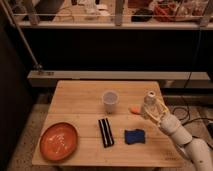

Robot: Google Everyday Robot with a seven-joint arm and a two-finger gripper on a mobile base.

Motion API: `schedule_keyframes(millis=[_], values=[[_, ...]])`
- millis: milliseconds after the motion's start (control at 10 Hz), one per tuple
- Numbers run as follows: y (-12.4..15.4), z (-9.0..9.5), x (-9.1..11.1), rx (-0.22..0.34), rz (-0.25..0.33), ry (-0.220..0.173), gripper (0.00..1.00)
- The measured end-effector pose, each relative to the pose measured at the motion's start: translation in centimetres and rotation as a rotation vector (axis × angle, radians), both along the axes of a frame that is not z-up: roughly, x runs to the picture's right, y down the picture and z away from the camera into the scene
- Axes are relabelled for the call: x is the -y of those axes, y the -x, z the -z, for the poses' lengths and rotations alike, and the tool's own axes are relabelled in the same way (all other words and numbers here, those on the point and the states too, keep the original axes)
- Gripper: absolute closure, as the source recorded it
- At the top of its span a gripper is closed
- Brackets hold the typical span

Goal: Stand the bottle upright

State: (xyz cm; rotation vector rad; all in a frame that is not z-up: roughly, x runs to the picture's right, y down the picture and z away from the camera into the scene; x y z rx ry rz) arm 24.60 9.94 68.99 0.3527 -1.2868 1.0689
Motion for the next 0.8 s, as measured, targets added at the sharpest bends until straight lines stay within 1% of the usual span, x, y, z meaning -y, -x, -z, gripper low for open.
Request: schedule_keyframes(millis=[200, 400, 800], values=[[-0.3, -0.6, -1.1, -0.004, -0.009, 0.028, 0.94], [-0.8, -1.0, -1.7, -0.008, -0.015, 0.038, 0.94], [-1.8, -1.3, -2.2, -0.006, -0.01, 0.024, 0.94]])
